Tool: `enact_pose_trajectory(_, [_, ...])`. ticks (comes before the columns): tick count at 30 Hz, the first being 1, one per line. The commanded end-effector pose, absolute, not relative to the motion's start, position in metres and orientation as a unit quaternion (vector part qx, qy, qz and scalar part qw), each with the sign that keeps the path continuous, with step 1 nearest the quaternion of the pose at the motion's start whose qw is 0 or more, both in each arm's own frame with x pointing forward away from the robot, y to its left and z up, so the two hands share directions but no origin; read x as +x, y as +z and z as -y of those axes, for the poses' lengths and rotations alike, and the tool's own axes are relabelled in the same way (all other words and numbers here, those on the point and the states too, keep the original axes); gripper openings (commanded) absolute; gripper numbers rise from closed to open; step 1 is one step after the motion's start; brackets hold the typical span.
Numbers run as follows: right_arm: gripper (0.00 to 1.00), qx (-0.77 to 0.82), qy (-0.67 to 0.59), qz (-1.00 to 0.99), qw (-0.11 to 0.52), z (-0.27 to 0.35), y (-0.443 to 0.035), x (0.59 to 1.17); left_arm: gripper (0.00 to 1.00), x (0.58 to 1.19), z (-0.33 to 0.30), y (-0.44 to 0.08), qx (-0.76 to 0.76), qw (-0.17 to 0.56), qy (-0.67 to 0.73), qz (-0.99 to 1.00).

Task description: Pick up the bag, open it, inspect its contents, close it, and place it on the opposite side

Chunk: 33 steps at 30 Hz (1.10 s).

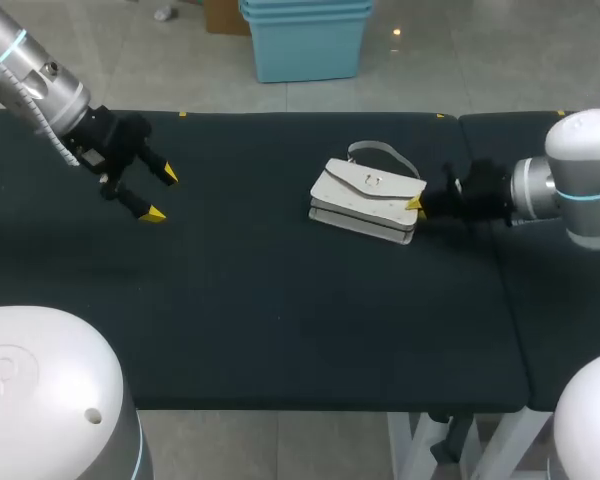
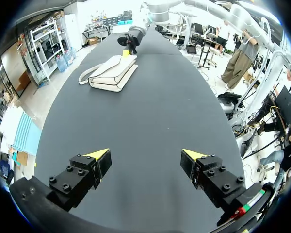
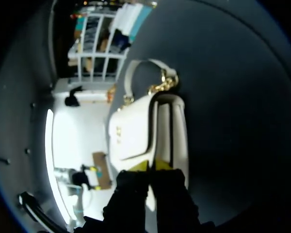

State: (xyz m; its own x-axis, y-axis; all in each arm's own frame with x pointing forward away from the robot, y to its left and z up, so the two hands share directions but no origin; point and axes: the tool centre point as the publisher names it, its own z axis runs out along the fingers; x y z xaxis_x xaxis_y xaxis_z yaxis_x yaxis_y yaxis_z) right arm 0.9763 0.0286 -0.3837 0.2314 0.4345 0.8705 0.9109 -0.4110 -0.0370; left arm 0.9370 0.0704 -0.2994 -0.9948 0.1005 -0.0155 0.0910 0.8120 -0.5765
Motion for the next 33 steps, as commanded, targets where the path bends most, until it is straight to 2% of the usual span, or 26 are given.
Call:
enact_pose_trajectory(1, [0.0,-0.735,-0.42,0.456,0.275,-0.03,-0.383,0.97,1.0,0.937,-0.071,-0.3,-0.05,0.007,0.304,0.951])
enact_pose_trajectory(9, [0.0,-0.735,-0.42,0.456,0.275,-0.03,-0.383,0.97,1.0,0.937,-0.071,-0.3,-0.05,0.007,0.304,0.951])
enact_pose_trajectory(22, [0.0,-0.697,-0.419,0.507,0.286,-0.099,-0.362,0.926,1.0,0.937,-0.071,-0.3,-0.05,0.007,0.304,0.951])
enact_pose_trajectory(33, [0.0,-0.677,-0.405,0.543,0.287,-0.154,-0.378,0.905,1.0,0.937,-0.071,-0.3,-0.05,0.007,0.304,0.951])
